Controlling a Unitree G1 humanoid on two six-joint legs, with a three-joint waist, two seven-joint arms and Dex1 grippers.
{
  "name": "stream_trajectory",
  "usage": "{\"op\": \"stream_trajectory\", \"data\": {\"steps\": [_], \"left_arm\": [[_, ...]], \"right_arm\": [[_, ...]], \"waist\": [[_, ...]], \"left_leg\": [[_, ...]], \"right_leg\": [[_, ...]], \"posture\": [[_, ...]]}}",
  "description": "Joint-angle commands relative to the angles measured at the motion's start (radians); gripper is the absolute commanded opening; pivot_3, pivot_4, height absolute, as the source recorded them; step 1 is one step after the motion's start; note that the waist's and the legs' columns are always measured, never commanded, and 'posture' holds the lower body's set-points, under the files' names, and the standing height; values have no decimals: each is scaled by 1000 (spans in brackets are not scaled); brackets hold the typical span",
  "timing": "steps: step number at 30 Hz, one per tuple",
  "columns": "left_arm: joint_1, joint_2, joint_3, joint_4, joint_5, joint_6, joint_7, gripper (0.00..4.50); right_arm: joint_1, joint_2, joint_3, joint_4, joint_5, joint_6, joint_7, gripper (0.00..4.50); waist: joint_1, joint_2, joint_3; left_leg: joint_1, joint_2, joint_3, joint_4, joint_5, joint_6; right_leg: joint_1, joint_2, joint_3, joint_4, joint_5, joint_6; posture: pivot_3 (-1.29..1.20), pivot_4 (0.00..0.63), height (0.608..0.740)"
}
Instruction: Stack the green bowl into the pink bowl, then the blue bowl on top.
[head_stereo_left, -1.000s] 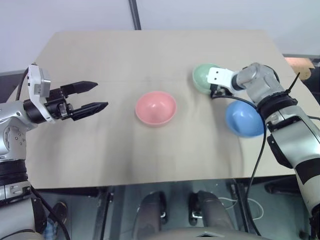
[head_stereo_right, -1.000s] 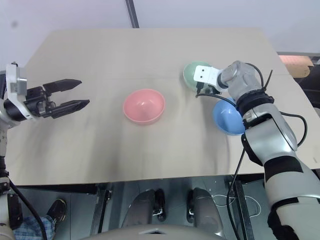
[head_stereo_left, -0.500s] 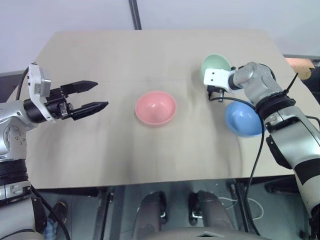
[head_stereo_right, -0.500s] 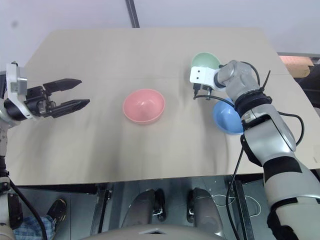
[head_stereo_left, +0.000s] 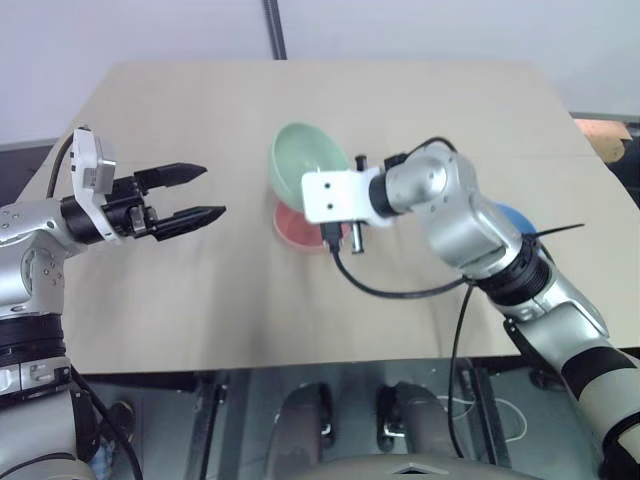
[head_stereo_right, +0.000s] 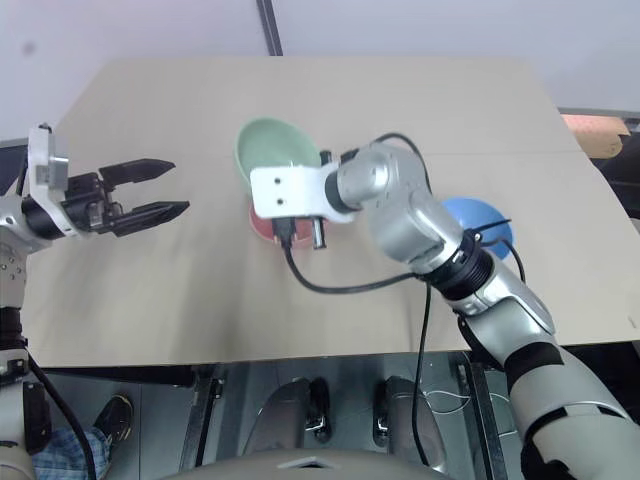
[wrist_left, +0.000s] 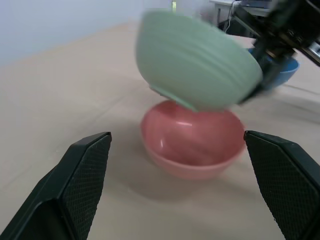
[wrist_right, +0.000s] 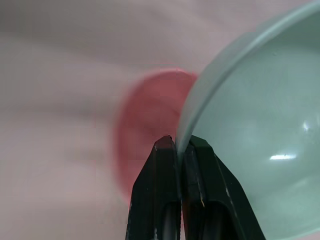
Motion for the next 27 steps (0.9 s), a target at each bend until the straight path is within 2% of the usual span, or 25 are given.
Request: {"op": "stream_trajectory", "data": {"steps": [1,6,10,12,19,25,27], "left_arm": [[-41,4,-2,9,5,-24,-17,4500],[-53,2,-8,21,13,-28,-30,4500],[-61,1,-12,36,17,-37,-32,4500],[-63,-1,-14,39,18,-40,-32,4500],[-56,-7,-15,29,13,-40,-30,4500],[-42,-8,-9,15,6,-36,-32,4500],[-35,-8,-5,10,-3,-34,-43,4500]], "right_arm": [[14,0,48,-78,-25,30,-13,60],[13,-9,71,-82,-29,41,-20,60],[12,-16,64,-75,-32,17,-46,1561],[7,-15,55,-68,-31,11,-61,2541],[-43,-51,-28,-94,18,30,-45,2541],[-10,-153,-130,-187,94,120,-13,2541],[51,-220,-190,-201,99,160,-38,2541]], "waist": [[0,-1,-1],[-4,-1,-1],[-6,-1,-1],[-6,-1,-1],[-6,-1,0],[-3,-1,0],[-3,-2,-1]], "left_leg": [[0,0,0,0,0,0],[0,0,-1,0,0,0],[0,0,0,0,0,0],[0,0,-1,0,0,0],[0,1,-1,0,0,0],[0,0,-1,0,0,0],[0,0,-1,-1,0,0]], "right_leg": [[0,0,0,0,-1,2],[0,0,0,1,-1,1],[0,1,0,1,0,0],[0,1,0,1,0,0],[0,1,0,1,0,0],[0,0,-1,0,0,0],[0,1,-1,0,0,0]], "posture": [[0,150,740],[0,150,740],[0,150,740],[0,150,740],[0,150,740],[0,150,740],[0,150,740]]}}
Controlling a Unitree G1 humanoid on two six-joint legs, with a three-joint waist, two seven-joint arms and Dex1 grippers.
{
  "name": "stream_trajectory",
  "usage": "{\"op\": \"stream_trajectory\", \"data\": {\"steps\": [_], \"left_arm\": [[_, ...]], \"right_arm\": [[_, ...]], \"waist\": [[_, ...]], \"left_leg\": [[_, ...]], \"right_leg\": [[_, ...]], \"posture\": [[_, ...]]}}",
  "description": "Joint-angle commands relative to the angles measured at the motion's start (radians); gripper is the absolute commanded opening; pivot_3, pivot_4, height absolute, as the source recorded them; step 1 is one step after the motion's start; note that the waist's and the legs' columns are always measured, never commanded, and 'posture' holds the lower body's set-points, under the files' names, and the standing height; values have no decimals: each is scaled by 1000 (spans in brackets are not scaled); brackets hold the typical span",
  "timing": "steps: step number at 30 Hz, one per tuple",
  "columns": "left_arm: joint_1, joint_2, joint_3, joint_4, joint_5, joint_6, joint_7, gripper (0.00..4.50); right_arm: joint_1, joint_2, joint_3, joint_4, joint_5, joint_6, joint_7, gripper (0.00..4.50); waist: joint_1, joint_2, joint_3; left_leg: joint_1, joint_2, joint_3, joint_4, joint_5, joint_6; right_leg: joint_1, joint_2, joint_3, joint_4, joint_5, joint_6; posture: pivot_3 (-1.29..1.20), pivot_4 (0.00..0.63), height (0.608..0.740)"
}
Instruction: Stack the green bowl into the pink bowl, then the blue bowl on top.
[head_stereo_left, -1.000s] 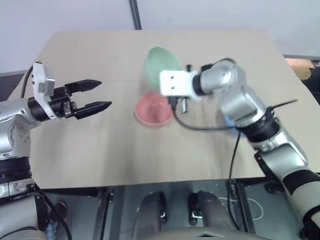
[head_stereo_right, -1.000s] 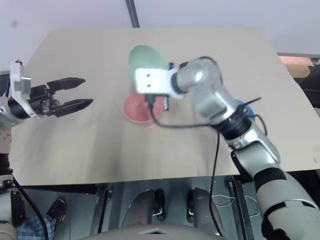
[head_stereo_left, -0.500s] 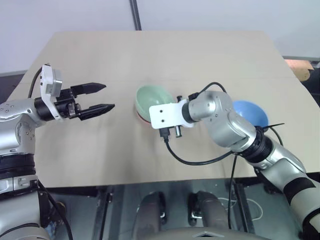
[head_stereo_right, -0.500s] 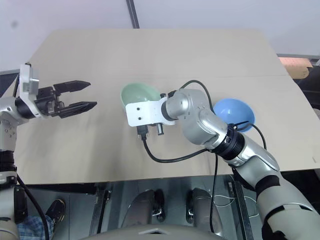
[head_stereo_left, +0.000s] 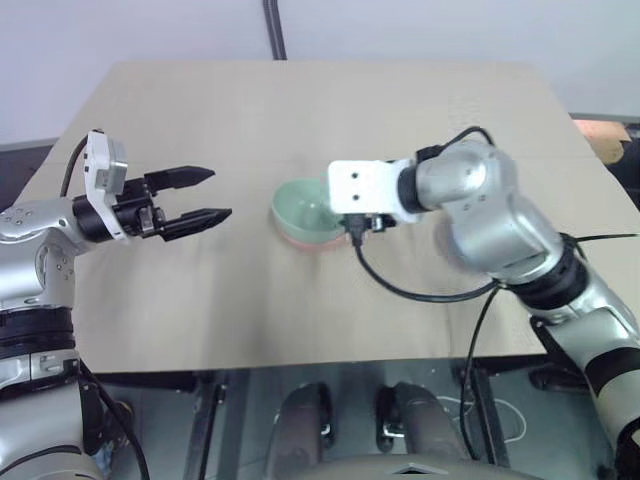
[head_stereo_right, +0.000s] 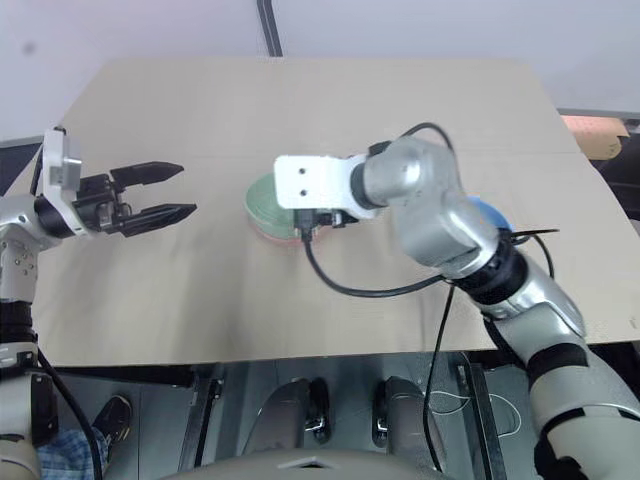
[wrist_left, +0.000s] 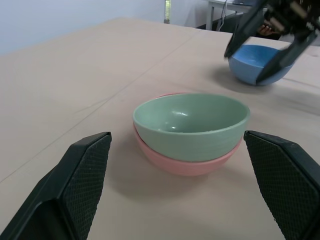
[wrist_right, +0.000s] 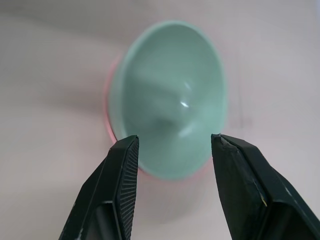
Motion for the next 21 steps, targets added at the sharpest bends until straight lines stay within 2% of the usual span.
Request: {"op": "stream_trajectory", "data": {"steps": [1,10,15,21], "left_arm": [[3,10,30,-32,-24,-7,-25,4500],[-16,-14,53,-43,-99,12,-98,4500],[-50,-20,48,-49,-145,47,-137,4500],[-124,-17,43,-29,-174,78,-186,4500]], "right_arm": [[95,-115,-115,-53,8,42,-38,2541],[363,-412,-225,-165,31,180,-65,2541],[433,-512,-251,-192,30,273,-95,2541],[460,-558,-250,-235,63,355,-126,2541]], "waist": [[3,0,0],[5,0,0],[0,0,0],[1,0,1]], "left_leg": [[0,0,0,0,0,0],[0,0,-1,-1,0,0],[0,0,0,-1,0,0],[0,0,0,-1,0,0]], "right_leg": [[0,0,0,0,0,0],[0,0,-1,-1,-2,3],[0,-1,0,-1,-2,4],[0,0,0,-1,-2,4]], "posture": [[0,150,740],[0,150,740],[0,150,740],[0,150,740]]}}
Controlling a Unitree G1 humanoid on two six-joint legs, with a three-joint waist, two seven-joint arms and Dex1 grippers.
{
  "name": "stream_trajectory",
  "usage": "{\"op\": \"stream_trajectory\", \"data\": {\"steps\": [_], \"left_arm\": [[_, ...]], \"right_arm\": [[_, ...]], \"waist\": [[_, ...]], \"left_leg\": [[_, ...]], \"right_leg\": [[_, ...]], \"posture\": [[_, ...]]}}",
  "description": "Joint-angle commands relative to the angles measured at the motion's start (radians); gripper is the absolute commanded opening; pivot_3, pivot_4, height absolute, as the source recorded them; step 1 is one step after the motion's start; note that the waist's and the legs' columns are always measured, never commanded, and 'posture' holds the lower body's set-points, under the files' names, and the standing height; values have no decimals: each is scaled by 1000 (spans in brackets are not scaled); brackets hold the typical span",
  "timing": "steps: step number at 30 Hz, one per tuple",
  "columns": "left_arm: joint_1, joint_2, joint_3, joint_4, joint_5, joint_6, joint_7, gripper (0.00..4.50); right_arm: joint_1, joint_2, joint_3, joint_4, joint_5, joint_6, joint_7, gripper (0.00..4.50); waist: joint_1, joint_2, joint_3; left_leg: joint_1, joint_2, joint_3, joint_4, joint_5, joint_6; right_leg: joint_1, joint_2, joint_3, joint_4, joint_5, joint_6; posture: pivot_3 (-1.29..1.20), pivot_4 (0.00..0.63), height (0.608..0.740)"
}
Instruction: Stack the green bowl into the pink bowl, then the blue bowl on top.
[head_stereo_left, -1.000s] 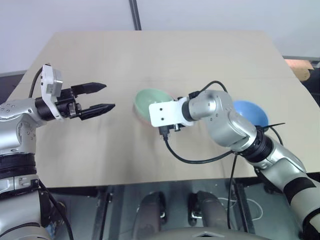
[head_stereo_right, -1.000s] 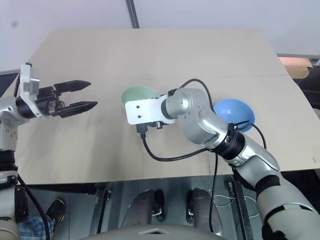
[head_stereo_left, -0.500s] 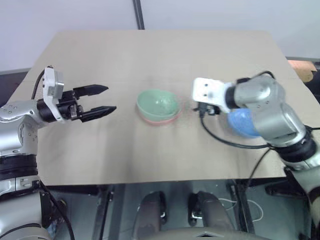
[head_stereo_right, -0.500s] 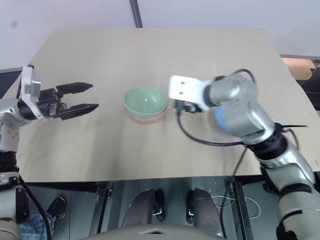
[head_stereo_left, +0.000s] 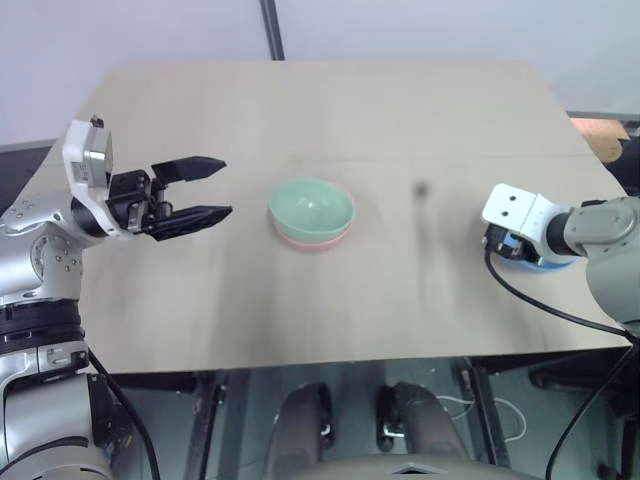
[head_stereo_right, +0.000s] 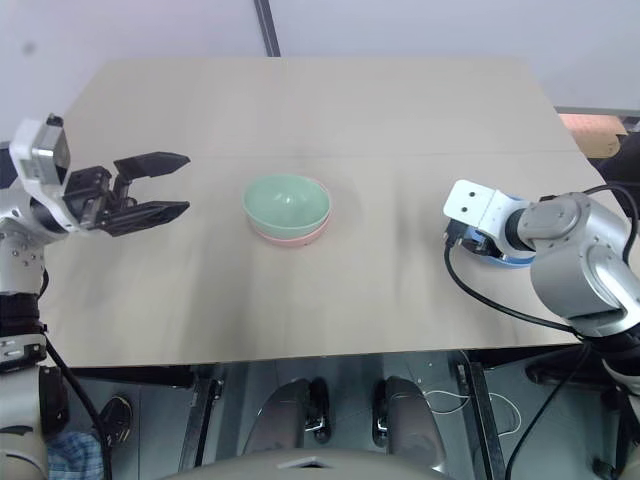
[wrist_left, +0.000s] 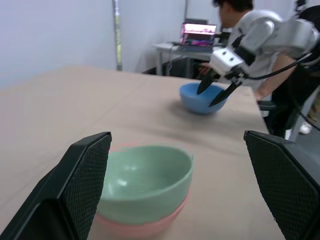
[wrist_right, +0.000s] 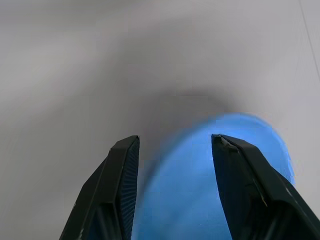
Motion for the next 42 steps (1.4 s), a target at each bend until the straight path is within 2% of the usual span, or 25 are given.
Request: {"op": "stream_trajectory", "data": {"steps": [1,18,21,22,26,32,35,39,42], "left_arm": [[-44,14,24,-9,-28,11,-27,4500],[-48,6,25,-3,-31,2,-49,4500],[-47,7,26,-2,-31,0,-49,4500],[-47,7,26,-2,-30,-1,-49,4500],[-48,8,27,2,-25,-5,-49,4500],[-42,9,28,-4,-24,-3,-49,4500],[-36,9,27,-3,-19,-5,-49,4500],[-31,4,27,5,-3,-17,-40,4500],[-20,4,27,3,1,-23,-39,4500]], "right_arm": [[3,-33,-31,-38,16,30,-27,2541],[101,-103,18,-37,108,148,-124,2541],[108,-107,17,-29,118,128,-144,1848],[108,-111,17,-29,123,123,-146,1387],[103,-111,21,-28,139,119,-159,18],[16,-87,57,-48,157,62,-163,18],[-96,-29,111,-44,149,59,-178,18],[-329,239,166,31,152,-66,-238,18],[-402,352,195,85,171,-168,-225,18]], "waist": [[0,0,0],[1,0,0],[2,0,0],[2,0,0],[2,0,0],[-2,0,0],[-3,0,0],[-16,0,0],[-2,0,0]], "left_leg": [[0,0,0,0,0,0],[0,0,0,0,0,0],[0,0,0,0,0,0],[0,0,0,0,0,0],[0,0,0,0,0,0],[0,0,0,0,0,0],[0,0,0,0,0,0],[1,3,4,0,0,-1],[1,4,3,0,1,-2]], "right_leg": [[0,0,0,0,0,0],[0,0,0,0,0,0],[0,0,0,0,0,0],[0,0,0,0,0,0],[0,0,0,0,0,0],[0,0,1,0,0,0],[0,0,1,0,0,0],[-1,3,4,1,0,0],[-2,4,3,1,0,0]], "posture": [[0,150,740],[0,150,740],[0,150,740],[0,150,740],[0,150,740],[0,150,740],[0,150,740],[0,150,740],[0,150,740]]}}
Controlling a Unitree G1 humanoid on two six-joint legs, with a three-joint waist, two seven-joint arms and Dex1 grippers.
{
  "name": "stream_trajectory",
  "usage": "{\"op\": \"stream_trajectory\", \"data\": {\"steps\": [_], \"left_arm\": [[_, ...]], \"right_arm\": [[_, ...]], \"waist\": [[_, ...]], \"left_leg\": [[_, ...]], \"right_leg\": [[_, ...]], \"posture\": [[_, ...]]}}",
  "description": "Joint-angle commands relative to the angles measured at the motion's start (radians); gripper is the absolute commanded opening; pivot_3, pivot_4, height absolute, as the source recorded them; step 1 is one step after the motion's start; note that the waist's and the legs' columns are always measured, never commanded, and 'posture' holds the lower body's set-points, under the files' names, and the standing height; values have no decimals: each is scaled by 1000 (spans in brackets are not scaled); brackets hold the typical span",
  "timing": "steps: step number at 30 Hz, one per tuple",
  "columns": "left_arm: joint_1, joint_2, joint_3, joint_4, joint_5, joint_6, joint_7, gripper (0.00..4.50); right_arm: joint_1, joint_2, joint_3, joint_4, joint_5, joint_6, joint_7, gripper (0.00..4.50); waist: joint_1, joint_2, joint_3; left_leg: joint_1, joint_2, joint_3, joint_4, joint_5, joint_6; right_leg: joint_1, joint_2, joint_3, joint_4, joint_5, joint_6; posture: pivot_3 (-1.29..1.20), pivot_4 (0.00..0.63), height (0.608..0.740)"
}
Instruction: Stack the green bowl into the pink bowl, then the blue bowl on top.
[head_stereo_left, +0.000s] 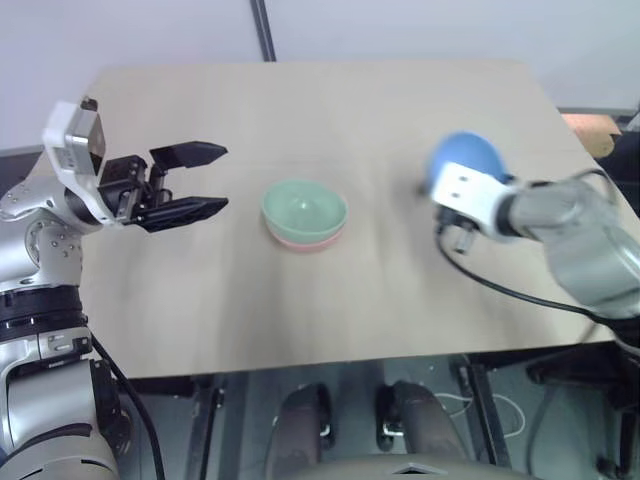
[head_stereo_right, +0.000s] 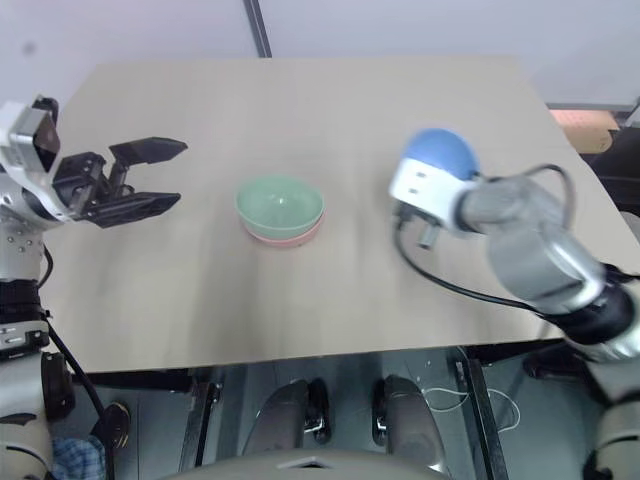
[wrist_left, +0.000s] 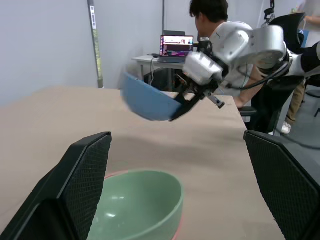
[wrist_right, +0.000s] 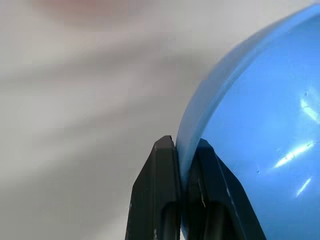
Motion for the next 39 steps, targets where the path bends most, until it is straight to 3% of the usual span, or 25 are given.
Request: {"op": "stream_trajectory", "data": {"steps": [1,7,14,15,20,22,24,26,32,39], "left_arm": [[7,17,25,-11,11,-23,3,4500],[27,22,33,-22,23,-40,12,4500],[66,36,56,-36,26,-47,33,4500],[74,36,59,-40,27,-49,36,4500],[87,36,66,-49,24,-50,42,4500],[87,36,66,-48,24,-50,43,4500],[86,35,65,-47,25,-51,44,4500],[85,35,63,-46,24,-50,44,4500],[79,31,56,-42,27,-52,41,4500],[109,46,74,-65,23,2,102,4500]], "right_arm": [[-74,73,28,52,3,-123,8,18],[-162,246,119,127,11,-197,40,18],[-143,332,236,158,-17,-237,59,18],[-139,342,245,161,-17,-232,61,653],[-138,352,252,176,-29,-248,61,2170],[-141,358,240,188,-36,-254,47,3065],[-146,361,223,198,-49,-262,31,3579],[-158,350,208,201,-55,-272,34,4434],[-182,281,120,169,-39,-269,71,4434],[-90,80,-54,10,38,-186,154,4434]], "waist": [[8,0,0],[9,-1,0],[2,-1,-1],[1,-1,-1],[0,-2,-1],[0,-2,-1],[0,-2,-1],[0,-2,-1],[1,-2,-1],[4,-2,-1]], "left_leg": [[0,0,0,0,0,0],[-2,-3,0,0,-1,2],[-1,-2,0,1,-1,2],[-1,-2,0,1,-1,2],[-1,-2,0,1,-1,2],[-1,-2,-1,1,-1,2],[-1,-2,-1,1,-1,2],[-1,-2,-1,1,-1,2],[-1,-2,-1,1,-1,2],[-1,-2,-1,0,-1,2]], "right_leg": [[0,0,0,0,0,0],[0,-3,-1,-1,2,-4],[1,-3,-1,0,2,-4],[1,-3,-1,0,2,-4],[1,-2,-1,0,2,-4],[1,-3,-1,0,2,-4],[1,-3,-2,0,2,-4],[1,-3,-2,0,2,-4],[1,-3,-2,0,2,-4],[1,-3,-2,-1,2,-4]], "posture": [[0,150,740],[0,150,740],[0,150,740],[0,150,740],[0,150,740],[0,150,740],[0,150,740],[0,150,740],[0,150,740],[0,150,740]]}}
